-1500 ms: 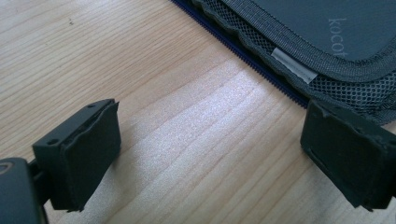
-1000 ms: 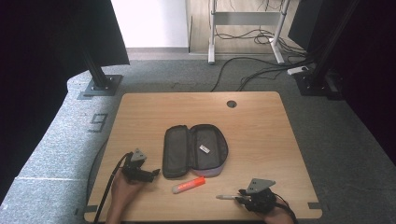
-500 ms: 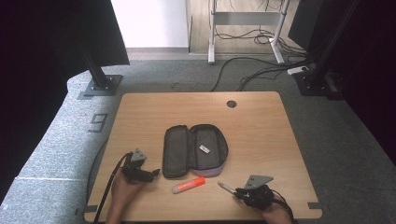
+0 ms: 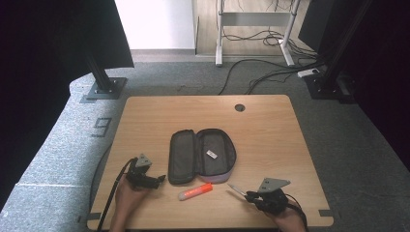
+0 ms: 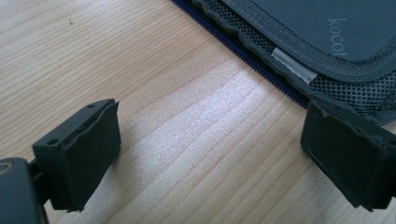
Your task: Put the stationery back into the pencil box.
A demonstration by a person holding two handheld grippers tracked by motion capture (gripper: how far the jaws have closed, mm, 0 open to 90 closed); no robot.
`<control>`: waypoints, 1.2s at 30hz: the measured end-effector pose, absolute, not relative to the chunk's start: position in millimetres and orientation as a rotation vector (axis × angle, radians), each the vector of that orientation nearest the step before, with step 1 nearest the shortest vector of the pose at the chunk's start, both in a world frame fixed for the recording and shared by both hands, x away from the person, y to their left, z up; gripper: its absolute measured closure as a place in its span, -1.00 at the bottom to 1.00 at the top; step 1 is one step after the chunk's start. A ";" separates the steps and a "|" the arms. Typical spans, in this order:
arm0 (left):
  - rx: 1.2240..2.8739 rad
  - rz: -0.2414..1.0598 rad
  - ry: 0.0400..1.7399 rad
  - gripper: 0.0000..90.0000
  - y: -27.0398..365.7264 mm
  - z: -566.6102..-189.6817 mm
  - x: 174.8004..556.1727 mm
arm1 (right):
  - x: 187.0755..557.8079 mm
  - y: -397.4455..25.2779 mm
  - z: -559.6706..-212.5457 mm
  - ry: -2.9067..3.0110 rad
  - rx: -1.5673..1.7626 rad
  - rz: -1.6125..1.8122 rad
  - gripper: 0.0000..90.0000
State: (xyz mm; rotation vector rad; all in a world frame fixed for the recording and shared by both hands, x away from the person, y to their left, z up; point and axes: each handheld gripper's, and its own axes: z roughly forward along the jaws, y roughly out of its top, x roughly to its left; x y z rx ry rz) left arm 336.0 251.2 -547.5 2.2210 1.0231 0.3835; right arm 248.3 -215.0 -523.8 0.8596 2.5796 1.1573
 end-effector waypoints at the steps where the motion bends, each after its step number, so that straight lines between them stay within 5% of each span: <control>1: 2.221 0.384 1.023 -0.89 251.2 -547.5 336.0 | 248.9 -215.4 -521.6 2.573 0.860 1.160 0.74; 36: 2.221 0.384 1.023 -0.89 251.2 -547.5 336.0 | 282.4 -210.3 -480.7 2.468 0.874 1.174 0.74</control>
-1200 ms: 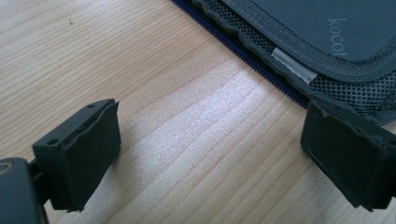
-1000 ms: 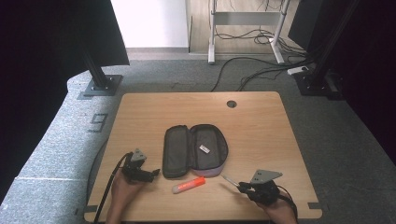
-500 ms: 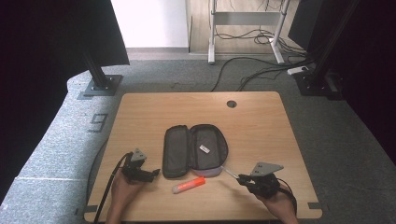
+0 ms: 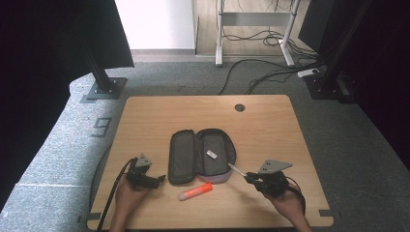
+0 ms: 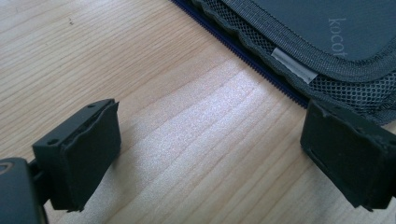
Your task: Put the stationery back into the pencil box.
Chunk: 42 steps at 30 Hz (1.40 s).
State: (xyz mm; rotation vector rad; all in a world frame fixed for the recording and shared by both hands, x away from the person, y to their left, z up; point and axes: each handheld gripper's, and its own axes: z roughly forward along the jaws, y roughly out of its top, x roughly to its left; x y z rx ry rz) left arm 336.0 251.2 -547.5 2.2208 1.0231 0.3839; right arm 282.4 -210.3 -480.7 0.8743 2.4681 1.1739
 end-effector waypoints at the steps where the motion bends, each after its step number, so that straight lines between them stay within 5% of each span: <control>1: 2.221 0.384 1.023 -0.89 251.2 -547.5 336.0 | 285.4 -208.8 -479.3 2.461 0.872 1.169 0.74; 42: 2.221 0.384 1.023 -0.89 251.2 -547.5 336.1 | 347.2 -180.3 -465.2 2.412 0.900 1.140 0.74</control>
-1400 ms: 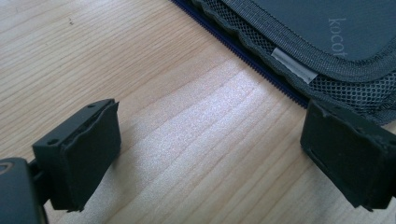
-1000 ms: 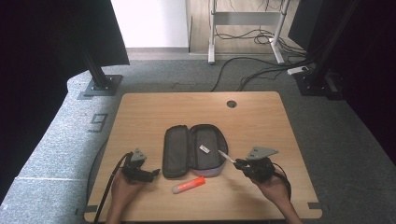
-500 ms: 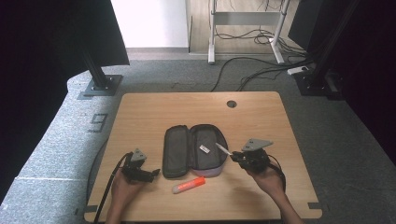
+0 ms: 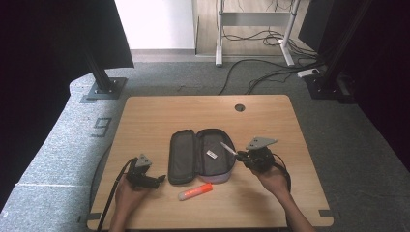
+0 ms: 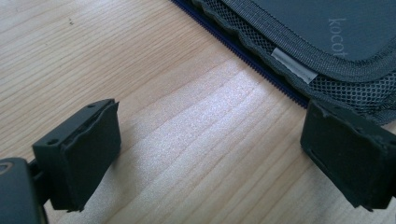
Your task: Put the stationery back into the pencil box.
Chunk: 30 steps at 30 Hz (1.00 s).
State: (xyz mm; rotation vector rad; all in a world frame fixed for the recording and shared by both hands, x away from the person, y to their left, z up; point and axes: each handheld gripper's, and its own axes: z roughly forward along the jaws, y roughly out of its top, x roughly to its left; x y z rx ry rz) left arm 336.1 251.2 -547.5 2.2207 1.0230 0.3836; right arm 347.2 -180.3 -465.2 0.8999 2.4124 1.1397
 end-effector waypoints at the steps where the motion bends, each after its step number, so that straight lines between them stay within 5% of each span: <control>1: 2.221 0.384 1.023 -0.89 251.2 -547.5 336.1 | 348.3 -179.2 -465.3 2.412 0.903 1.139 0.74; 30: 2.224 0.384 1.021 -0.89 251.4 -547.4 336.1 | 385.4 -131.3 -469.8 2.428 0.879 1.076 0.74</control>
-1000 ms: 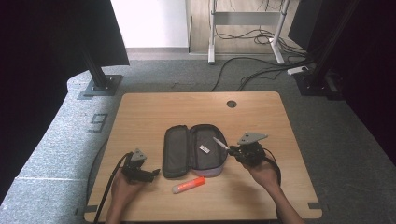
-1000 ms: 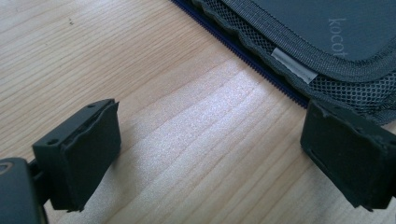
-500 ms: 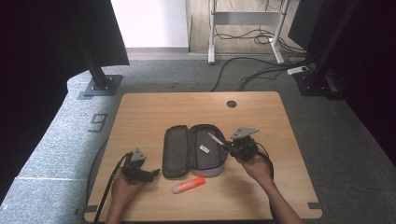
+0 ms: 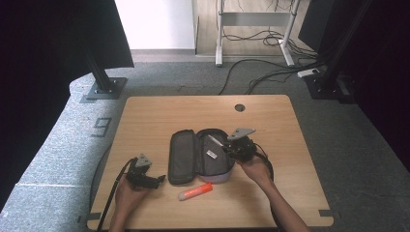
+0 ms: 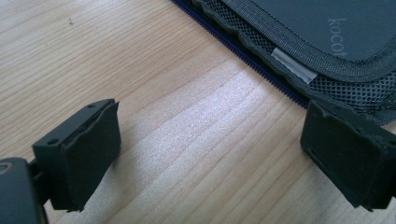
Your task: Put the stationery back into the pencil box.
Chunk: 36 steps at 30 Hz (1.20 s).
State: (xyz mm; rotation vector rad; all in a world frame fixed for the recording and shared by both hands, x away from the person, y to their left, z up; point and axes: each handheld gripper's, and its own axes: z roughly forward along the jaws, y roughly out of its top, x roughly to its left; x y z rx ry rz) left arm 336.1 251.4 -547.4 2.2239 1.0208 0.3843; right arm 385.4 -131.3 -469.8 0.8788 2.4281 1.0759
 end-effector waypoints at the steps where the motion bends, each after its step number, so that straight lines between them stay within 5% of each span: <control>1: 2.223 0.384 1.022 -0.89 251.3 -547.4 336.1 | 386.6 -129.6 -470.5 2.426 0.877 1.073 0.74; 36: 2.221 0.381 1.019 -0.89 251.2 -547.6 336.2 | 419.5 -100.6 -513.8 2.472 0.933 0.975 0.74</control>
